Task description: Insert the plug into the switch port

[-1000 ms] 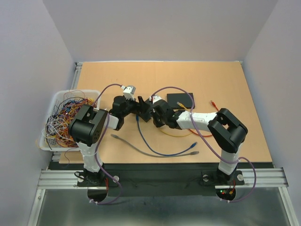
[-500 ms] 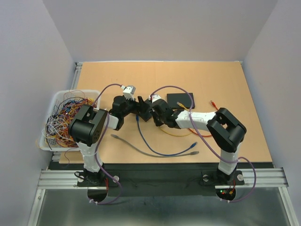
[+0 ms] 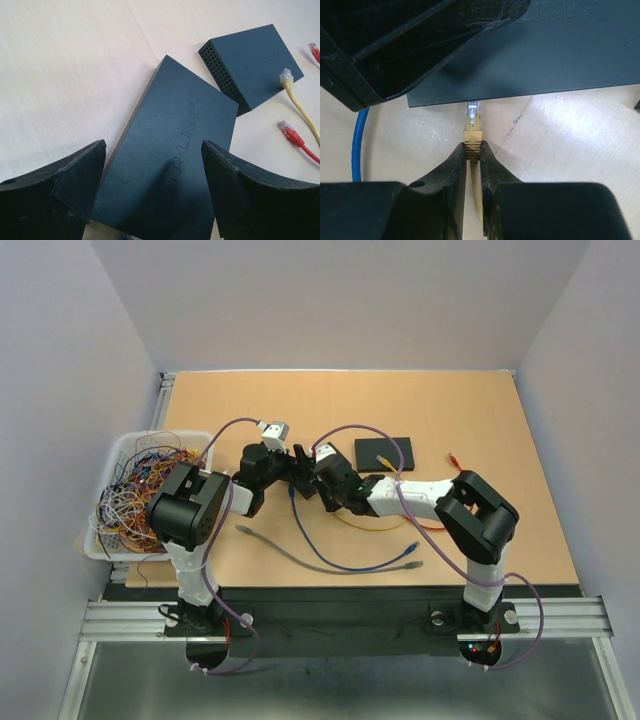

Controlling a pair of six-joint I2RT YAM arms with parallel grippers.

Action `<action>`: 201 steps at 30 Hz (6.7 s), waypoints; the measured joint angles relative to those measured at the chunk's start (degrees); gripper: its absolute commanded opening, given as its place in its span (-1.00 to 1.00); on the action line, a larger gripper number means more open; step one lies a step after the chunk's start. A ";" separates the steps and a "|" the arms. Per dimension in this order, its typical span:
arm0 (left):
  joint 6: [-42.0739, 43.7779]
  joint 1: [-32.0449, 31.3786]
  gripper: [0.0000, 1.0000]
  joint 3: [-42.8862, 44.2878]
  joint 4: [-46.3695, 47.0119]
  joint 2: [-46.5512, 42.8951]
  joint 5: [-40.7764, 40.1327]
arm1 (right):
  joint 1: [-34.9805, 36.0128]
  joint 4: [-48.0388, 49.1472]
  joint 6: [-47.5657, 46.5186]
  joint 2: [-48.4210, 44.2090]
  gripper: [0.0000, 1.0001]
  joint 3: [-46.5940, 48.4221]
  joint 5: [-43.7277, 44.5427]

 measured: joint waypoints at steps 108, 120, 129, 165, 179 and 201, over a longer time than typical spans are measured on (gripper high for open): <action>9.27 -3.87 0.57 16.65 -20.24 4.55 -6.51 | -6.97 15.17 -10.10 3.50 0.26 -0.07 -12.96; 10.16 -5.64 0.69 29.18 -41.27 4.31 -12.66 | -6.97 20.59 -8.33 -20.06 0.62 -10.93 -7.50; 12.63 -12.20 0.54 25.18 -45.90 -8.00 -21.44 | -7.08 16.11 -3.89 -34.49 0.73 -20.98 4.50; 16.98 -11.67 0.60 47.30 -60.96 15.41 -41.48 | -7.08 9.84 -2.34 -42.71 0.75 -25.64 12.07; 21.00 1.53 0.66 91.76 -75.17 41.11 -39.36 | -7.08 9.81 -1.62 -35.67 0.75 -25.20 9.18; 16.65 11.47 0.89 84.54 -72.15 30.56 -39.52 | -7.10 9.01 -0.61 -31.30 0.83 -23.87 8.59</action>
